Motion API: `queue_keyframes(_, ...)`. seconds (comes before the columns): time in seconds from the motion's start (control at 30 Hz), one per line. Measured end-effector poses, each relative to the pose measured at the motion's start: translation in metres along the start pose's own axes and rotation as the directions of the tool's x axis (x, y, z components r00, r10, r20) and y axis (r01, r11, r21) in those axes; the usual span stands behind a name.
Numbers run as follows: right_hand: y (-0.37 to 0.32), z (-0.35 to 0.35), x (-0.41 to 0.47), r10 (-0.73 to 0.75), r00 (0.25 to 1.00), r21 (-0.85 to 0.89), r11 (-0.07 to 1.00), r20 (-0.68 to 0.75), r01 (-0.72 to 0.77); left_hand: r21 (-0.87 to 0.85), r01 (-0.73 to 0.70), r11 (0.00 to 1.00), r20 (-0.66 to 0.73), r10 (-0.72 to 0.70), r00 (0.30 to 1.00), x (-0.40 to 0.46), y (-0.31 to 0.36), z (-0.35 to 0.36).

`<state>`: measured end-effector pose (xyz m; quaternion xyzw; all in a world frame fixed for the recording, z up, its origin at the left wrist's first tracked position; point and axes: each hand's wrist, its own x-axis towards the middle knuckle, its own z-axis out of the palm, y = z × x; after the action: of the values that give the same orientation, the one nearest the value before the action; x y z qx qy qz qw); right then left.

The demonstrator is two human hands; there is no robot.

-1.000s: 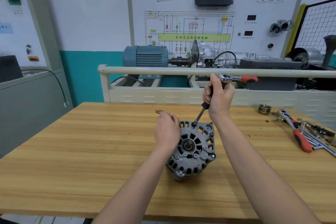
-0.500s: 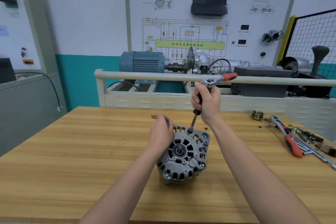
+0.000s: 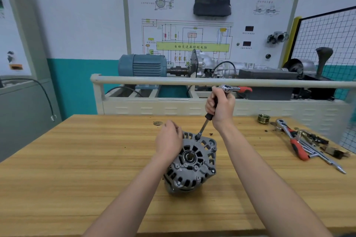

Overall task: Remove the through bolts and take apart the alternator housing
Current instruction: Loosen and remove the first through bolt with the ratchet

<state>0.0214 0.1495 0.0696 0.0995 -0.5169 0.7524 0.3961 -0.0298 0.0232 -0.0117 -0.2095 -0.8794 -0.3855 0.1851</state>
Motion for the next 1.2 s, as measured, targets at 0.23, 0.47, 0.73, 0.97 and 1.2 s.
queue_keyframes(0.23,0.001,0.005,-0.007,-0.014,0.997,0.073,0.997,-0.07,0.019,-0.069,0.049,0.996,-0.036,-0.051,0.998,-0.008,-0.016,-0.008)
queue_keyframes(0.47,0.002,0.031,-0.017,-0.067,0.996,-0.08,0.994,0.059,0.072,-0.049,0.084,0.995,-0.008,-0.084,0.996,-0.009,-0.02,-0.016)
queue_keyframes(0.73,0.004,0.013,-0.012,-0.073,0.997,-0.131,0.989,-0.017,0.07,0.438,-0.1,0.893,0.176,0.024,0.984,0.004,0.02,-0.014)
queue_keyframes(0.97,0.006,-0.001,-0.002,-0.032,0.993,-0.074,0.997,-0.117,0.023,-0.127,-0.252,0.959,0.505,0.281,0.816,0.003,0.051,0.005)
queue_keyframes(1.2,0.005,-0.008,0.0,-0.008,0.99,-0.019,1.0,-0.143,0.005,0.006,-0.345,0.939,0.269,0.331,0.905,-0.004,0.041,0.012)
